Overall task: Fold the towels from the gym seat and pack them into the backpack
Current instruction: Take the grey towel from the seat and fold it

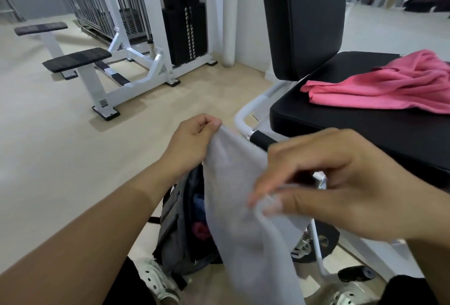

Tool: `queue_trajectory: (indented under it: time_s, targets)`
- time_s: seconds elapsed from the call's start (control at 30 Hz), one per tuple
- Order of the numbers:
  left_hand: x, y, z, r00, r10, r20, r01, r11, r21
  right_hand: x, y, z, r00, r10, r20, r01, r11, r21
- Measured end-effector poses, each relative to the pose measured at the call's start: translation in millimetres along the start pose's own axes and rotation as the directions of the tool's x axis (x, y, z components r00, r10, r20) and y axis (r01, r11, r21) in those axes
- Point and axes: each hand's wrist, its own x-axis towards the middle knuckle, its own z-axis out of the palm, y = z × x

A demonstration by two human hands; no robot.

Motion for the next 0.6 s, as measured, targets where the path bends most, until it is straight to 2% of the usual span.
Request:
queue_trajectory:
  time_s: [0.03,0.17,0.27,0.37,0.6]
  targets:
    - [-4.4,6.0,2.6,1.0,0.013,0.005,-0.013,0.998,-0.053,-0.2,5.3,-1.7,0.999,0.035,-0.02,-0.036,0.997,-0.071]
    - [-25.9,28.1,16.2,0.996,0.07,0.05,-0.059,0.979,-0.196,14.7,46.0,7.5,0.948,0.178,-0.263,-0.253,0.923,-0.288]
    - [-42.3,40.5,28.2,0.989,0.098,0.112,-0.069,0.968,-0.242,19.1,57.0,11.3,0.892,0.219,-0.395,-0.326,0.917,-0.229]
    - [-52.4,48.6,35.1,0.991,0.092,0.096,-0.065,0.965,-0.255,23.4,60.4,10.5,0.846,0.223,-0.484,-0.334,0.93,-0.155]
    - [-57.4,51.2,37.5,0.994,0.064,0.086,-0.039,0.962,-0.27,25.8,63.1,7.5,0.772,0.244,-0.587,-0.402,0.903,-0.154]
